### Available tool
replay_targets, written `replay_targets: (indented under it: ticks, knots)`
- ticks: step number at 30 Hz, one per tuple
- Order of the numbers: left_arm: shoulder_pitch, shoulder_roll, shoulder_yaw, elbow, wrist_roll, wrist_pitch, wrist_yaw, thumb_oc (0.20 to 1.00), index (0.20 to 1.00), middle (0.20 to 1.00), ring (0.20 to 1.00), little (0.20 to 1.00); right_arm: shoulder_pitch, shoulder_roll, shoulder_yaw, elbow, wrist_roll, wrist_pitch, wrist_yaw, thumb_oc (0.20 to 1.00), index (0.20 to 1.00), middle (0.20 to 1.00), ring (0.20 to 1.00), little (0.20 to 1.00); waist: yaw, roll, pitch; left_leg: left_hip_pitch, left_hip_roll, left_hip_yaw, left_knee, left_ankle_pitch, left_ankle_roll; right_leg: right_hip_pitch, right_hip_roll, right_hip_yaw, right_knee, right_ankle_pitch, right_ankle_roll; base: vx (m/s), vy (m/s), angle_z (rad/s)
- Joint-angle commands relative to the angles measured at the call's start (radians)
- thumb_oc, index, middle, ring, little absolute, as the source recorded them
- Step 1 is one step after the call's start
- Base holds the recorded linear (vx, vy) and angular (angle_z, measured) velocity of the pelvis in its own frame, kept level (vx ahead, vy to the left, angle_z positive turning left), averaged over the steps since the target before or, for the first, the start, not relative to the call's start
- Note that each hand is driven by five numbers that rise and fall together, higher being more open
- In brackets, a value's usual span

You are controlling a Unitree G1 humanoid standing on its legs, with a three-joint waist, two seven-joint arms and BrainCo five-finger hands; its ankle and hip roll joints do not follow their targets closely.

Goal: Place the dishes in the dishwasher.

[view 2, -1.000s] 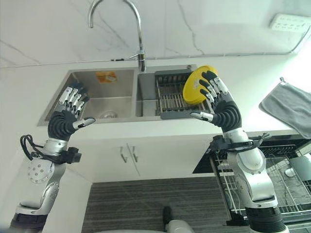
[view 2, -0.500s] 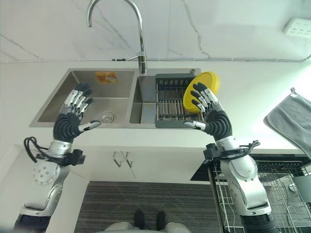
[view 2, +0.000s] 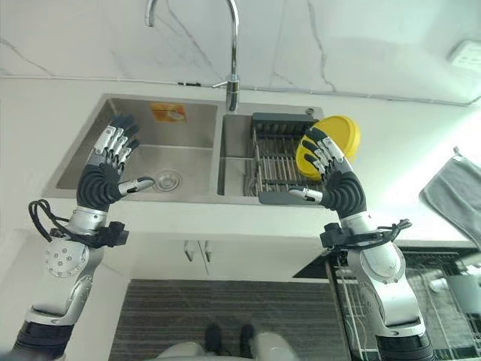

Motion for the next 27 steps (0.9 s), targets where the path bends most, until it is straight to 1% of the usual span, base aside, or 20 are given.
replay_targets:
  ticks: [1, 2, 3, 4, 5, 6, 8, 11, 13, 15, 16, 17, 19, 20, 21, 22, 23, 24, 26, 27]
  knots:
    - [-0.025, 0.020, 0.023, -0.010, -0.020, -0.029, -0.007, 1.000, 1.000, 1.000, 1.000, 1.000, -0.037, 0.015, -0.007, -0.017, 0.044, -0.086, 0.012, 1.000, 1.000, 1.000, 1.000, 1.000, -0.003, 0.011, -0.072, 0.025, 0.041, -0.091, -0.038, -0.025, -0.100, 0.152, -0.023, -0.025, -0.377, 0.062, -0.018, 0.17, -0.201, -0.16]
    - [-0.025, 0.017, 0.023, -0.013, -0.032, -0.026, -0.010, 1.000, 1.000, 1.000, 1.000, 1.000, -0.033, 0.017, -0.008, -0.020, 0.041, -0.093, 0.015, 1.000, 1.000, 1.000, 1.000, 1.000, -0.008, 0.012, -0.073, 0.029, 0.042, -0.095, -0.038, -0.030, -0.100, 0.157, -0.025, -0.011, -0.407, 0.070, -0.017, 0.18, -0.208, -0.12]
    - [-0.021, 0.004, 0.020, -0.028, -0.047, -0.015, -0.014, 1.000, 1.000, 1.000, 1.000, 1.000, -0.028, 0.025, -0.007, -0.033, 0.019, -0.098, 0.014, 1.000, 1.000, 1.000, 1.000, 1.000, -0.027, 0.014, -0.075, 0.047, 0.043, -0.104, -0.045, -0.046, -0.098, 0.156, -0.033, 0.043, -0.480, 0.120, -0.004, 0.13, -0.231, -0.05]
    - [-0.015, -0.001, 0.019, -0.040, -0.046, -0.013, -0.014, 1.000, 1.000, 1.000, 1.000, 1.000, -0.030, 0.028, -0.006, -0.040, 0.031, -0.074, 0.019, 1.000, 1.000, 1.000, 1.000, 1.000, -0.038, 0.011, -0.077, 0.053, 0.042, -0.103, -0.047, -0.050, -0.097, 0.142, -0.042, 0.069, -0.514, 0.163, 0.003, 0.17, -0.352, 0.15]
    - [-0.004, 0.001, 0.022, -0.057, -0.049, -0.016, -0.014, 1.000, 1.000, 1.000, 1.000, 1.000, -0.031, 0.028, -0.003, -0.047, 0.037, -0.073, 0.015, 1.000, 1.000, 1.000, 1.000, 1.000, -0.048, 0.011, -0.079, 0.063, 0.044, -0.103, -0.047, -0.065, -0.096, 0.136, -0.044, 0.092, -0.539, 0.185, 0.013, 0.19, -0.418, 0.58]
    - [0.010, 0.005, 0.026, -0.071, -0.055, -0.022, -0.003, 1.000, 1.000, 1.000, 1.000, 1.000, -0.037, 0.022, -0.006, -0.051, 0.049, -0.075, -0.011, 1.000, 1.000, 1.000, 1.000, 1.000, -0.046, 0.012, -0.091, 0.070, 0.051, -0.097, -0.047, -0.081, -0.096, 0.156, -0.047, 0.082, -0.576, 0.184, 0.020, 0.20, -0.409, 0.62]
    - [0.015, 0.010, 0.025, -0.076, -0.077, -0.024, 0.011, 1.000, 1.000, 1.000, 1.000, 1.000, -0.050, 0.018, -0.004, -0.049, 0.032, -0.063, -0.033, 1.000, 1.000, 1.000, 1.000, 1.000, -0.046, 0.011, -0.100, 0.073, 0.065, -0.085, -0.047, -0.084, -0.103, 0.172, -0.043, 0.078, -0.595, 0.183, 0.018, 0.14, -0.294, 0.33]
    - [0.028, 0.007, 0.040, -0.083, -0.118, -0.026, 0.003, 1.000, 1.000, 1.000, 1.000, 1.000, -0.055, 0.003, -0.008, -0.058, 0.034, -0.032, -0.064, 1.000, 1.000, 1.000, 1.000, 1.000, -0.047, 0.011, -0.109, 0.077, 0.084, -0.065, -0.047, -0.073, -0.116, 0.195, -0.037, 0.071, -0.618, 0.180, 0.001, 0.11, -0.267, 0.17]
    - [0.037, 0.003, 0.045, -0.089, -0.113, -0.028, -0.006, 1.000, 1.000, 1.000, 1.000, 1.000, -0.057, 0.008, -0.008, -0.052, 0.047, -0.020, -0.076, 1.000, 1.000, 1.000, 1.000, 1.000, -0.050, 0.017, -0.114, 0.088, 0.110, -0.045, -0.047, -0.072, -0.130, 0.214, -0.029, 0.067, -0.629, 0.164, -0.006, 0.14, -0.297, 0.15]
    - [0.050, 0.008, 0.051, -0.090, -0.110, -0.033, -0.013, 1.000, 1.000, 1.000, 1.000, 1.000, -0.050, 0.009, -0.012, -0.051, 0.050, 0.003, -0.087, 1.000, 1.000, 1.000, 1.000, 1.000, -0.058, 0.020, -0.116, 0.096, 0.134, -0.007, -0.033, -0.062, -0.149, 0.227, -0.023, 0.054, -0.628, 0.154, -0.018, 0.11, -0.228, 0.14]
    - [0.056, 0.010, 0.055, -0.091, -0.116, -0.038, -0.016, 1.000, 1.000, 1.000, 1.000, 1.000, -0.046, 0.005, -0.017, -0.054, 0.050, 0.003, -0.081, 1.000, 1.000, 1.000, 1.000, 1.000, -0.059, 0.018, -0.114, 0.085, 0.141, -0.001, -0.002, -0.061, -0.158, 0.233, -0.023, 0.051, -0.629, 0.153, -0.023, 0.07, -0.205, 0.23]
    - [0.068, 0.011, 0.068, -0.093, -0.130, -0.051, -0.022, 1.000, 1.000, 1.000, 1.000, 1.000, -0.039, -0.013, -0.027, -0.060, 0.027, 0.002, -0.068, 1.000, 1.000, 1.000, 1.000, 1.000, -0.053, 0.013, -0.108, 0.048, 0.148, -0.014, 0.100, -0.057, -0.173, 0.240, -0.027, 0.050, -0.630, 0.155, -0.036, 0.05, -0.156, 0.34]
    - [0.072, 0.004, 0.073, -0.092, -0.131, -0.064, -0.021, 1.000, 1.000, 1.000, 1.000, 1.000, -0.056, -0.026, -0.020, -0.056, 0.015, 0.008, -0.076, 1.000, 1.000, 1.000, 1.000, 1.000, -0.043, 0.014, -0.096, -0.008, 0.148, -0.061, 0.178, -0.051, -0.180, 0.249, -0.025, 0.056, -0.633, 0.153, -0.048, 0.04, -0.050, 0.35]
    - [0.069, 0.002, 0.070, -0.088, -0.134, -0.063, -0.022, 1.000, 1.000, 1.000, 1.000, 1.000, -0.073, -0.027, -0.012, -0.050, 0.018, 0.014, -0.102, 1.000, 1.000, 1.000, 1.000, 1.000, -0.039, 0.015, -0.096, -0.010, 0.156, -0.064, 0.148, -0.051, -0.183, 0.253, -0.024, 0.051, -0.634, 0.149, -0.046, 0.06, 0.124, 0.26]
    - [0.063, -0.003, 0.059, -0.075, -0.136, -0.070, -0.025, 1.000, 1.000, 1.000, 1.000, 1.000, -0.094, -0.017, -0.004, -0.032, 0.018, 0.019, -0.136, 1.000, 1.000, 1.000, 1.000, 1.000, -0.036, 0.026, -0.099, -0.001, 0.183, -0.061, 0.059, -0.016, -0.200, 0.256, -0.026, 0.038, -0.634, 0.140, -0.038, 0.08, 0.176, 0.22]
    - [0.058, -0.004, 0.051, -0.066, -0.134, -0.079, -0.026, 1.000, 1.000, 1.000, 1.000, 1.000, -0.100, -0.011, -0.003, -0.023, 0.013, 0.018, -0.156, 1.000, 1.000, 1.000, 1.000, 1.000, -0.035, 0.034, -0.101, 0.011, 0.199, -0.060, -0.007, 0.021, -0.212, 0.259, -0.027, 0.028, -0.634, 0.134, -0.034, 0.08, 0.199, 0.22]
    - [0.053, -0.003, 0.041, -0.060, -0.131, -0.087, -0.025, 1.000, 1.000, 1.000, 1.000, 1.000, -0.102, -0.007, -0.006, -0.017, 0.006, 0.012, -0.173, 1.000, 1.000, 1.000, 1.000, 1.000, -0.036, 0.041, -0.099, 0.010, 0.215, -0.061, -0.047, 0.054, -0.224, 0.265, -0.030, 0.018, -0.634, 0.128, -0.030, 0.06, 0.204, 0.27]
    - [0.047, -0.001, 0.031, -0.049, -0.127, -0.097, -0.022, 1.000, 1.000, 1.000, 1.000, 1.000, -0.101, -0.007, -0.010, -0.014, 0.004, 0.004, -0.194, 1.000, 1.000, 1.000, 1.000, 1.000, -0.042, 0.044, -0.098, 0.002, 0.226, -0.056, -0.047, 0.058, -0.228, 0.270, -0.038, 0.012, -0.634, 0.123, -0.028, 0.05, 0.262, 0.27]
    - [0.029, 0.004, 0.008, -0.023, -0.105, -0.110, -0.006, 1.000, 1.000, 1.000, 1.000, 1.000, -0.104, -0.014, -0.022, -0.002, 0.012, -0.010, -0.230, 1.000, 1.000, 1.000, 1.000, 1.000, -0.051, 0.049, -0.101, -0.003, 0.224, -0.066, -0.047, 0.046, -0.227, 0.272, -0.053, 0.005, -0.634, 0.118, -0.022, 0.04, 0.271, 0.14]
    - [0.018, 0.010, -0.002, -0.015, -0.105, -0.112, -0.002, 1.000, 1.000, 1.000, 1.000, 1.000, -0.105, -0.015, -0.032, 0.005, 0.023, -0.014, -0.247, 1.000, 1.000, 1.000, 1.000, 1.000, -0.056, 0.050, -0.107, -0.003, 0.225, -0.056, -0.047, 0.043, -0.229, 0.270, -0.064, -0.009, -0.634, 0.122, -0.015, 0.03, 0.246, 0.00]
